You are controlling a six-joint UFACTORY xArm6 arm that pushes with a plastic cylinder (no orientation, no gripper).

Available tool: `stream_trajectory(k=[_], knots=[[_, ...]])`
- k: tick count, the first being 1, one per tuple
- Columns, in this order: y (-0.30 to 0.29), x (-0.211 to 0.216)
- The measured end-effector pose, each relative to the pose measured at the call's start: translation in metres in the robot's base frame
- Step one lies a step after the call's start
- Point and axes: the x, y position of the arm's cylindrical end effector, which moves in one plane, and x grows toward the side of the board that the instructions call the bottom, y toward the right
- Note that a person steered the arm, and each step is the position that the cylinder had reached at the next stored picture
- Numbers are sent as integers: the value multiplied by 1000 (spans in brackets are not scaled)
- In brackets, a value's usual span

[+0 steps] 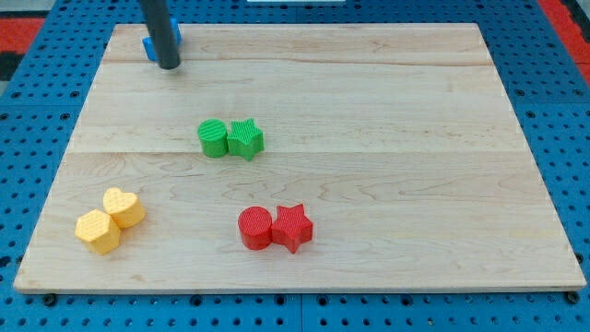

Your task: Move the green star diagonally top left to the green circle

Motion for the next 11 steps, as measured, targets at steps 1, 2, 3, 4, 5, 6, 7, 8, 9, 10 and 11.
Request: stream_trajectory(k=[1,2,3,4,5,6,7,8,9,10,11], knots=[[-1,2],[20,24],[69,65],[166,65],[211,112],[213,173],[150,171],[133,132],[81,109],[12,106],[12,106]])
